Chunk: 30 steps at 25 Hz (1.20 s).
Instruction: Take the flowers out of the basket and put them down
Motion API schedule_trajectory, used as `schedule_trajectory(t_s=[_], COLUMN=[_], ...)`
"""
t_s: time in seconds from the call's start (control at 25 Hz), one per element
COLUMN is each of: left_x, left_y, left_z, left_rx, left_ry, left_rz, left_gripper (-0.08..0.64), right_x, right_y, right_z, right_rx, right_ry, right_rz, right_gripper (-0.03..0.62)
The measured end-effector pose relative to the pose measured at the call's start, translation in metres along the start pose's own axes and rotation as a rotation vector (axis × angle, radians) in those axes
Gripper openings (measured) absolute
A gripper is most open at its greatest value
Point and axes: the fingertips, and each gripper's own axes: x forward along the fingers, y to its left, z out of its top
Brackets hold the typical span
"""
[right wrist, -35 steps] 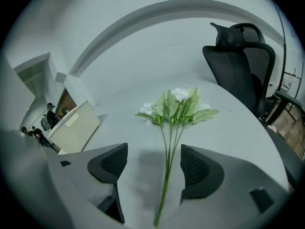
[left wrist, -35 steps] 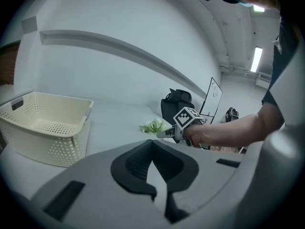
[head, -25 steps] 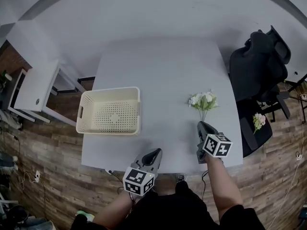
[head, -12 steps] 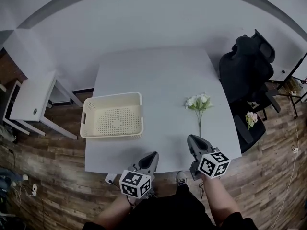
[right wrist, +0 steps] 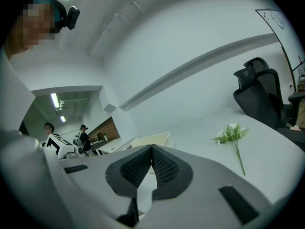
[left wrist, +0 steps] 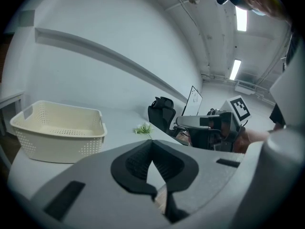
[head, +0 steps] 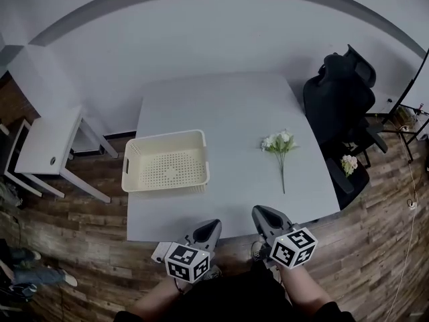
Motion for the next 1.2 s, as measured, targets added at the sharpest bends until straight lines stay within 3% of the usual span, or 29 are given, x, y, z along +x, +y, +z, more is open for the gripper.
schedule_trajectory(t_s=[0.56,1.2], left_x=[-0.049,-0.052], left_y=[0.002,-0.003], left_z=[-0.009,-0.01], left_rx=[0.005,0.006], left_ry=[-0.019,-0.03], left_rz=[0.004,-0.002], left_gripper=[0.006,0.006], right_x=[-0.015,-0.021], right_y=[0.069,0.075], right_z=[-0.046,-0.051], right_rx=[-0.002,-0.017], right_ry=[0.025,0.035], right_rz=[0.019,0.012], right_gripper=[0.021,0.021])
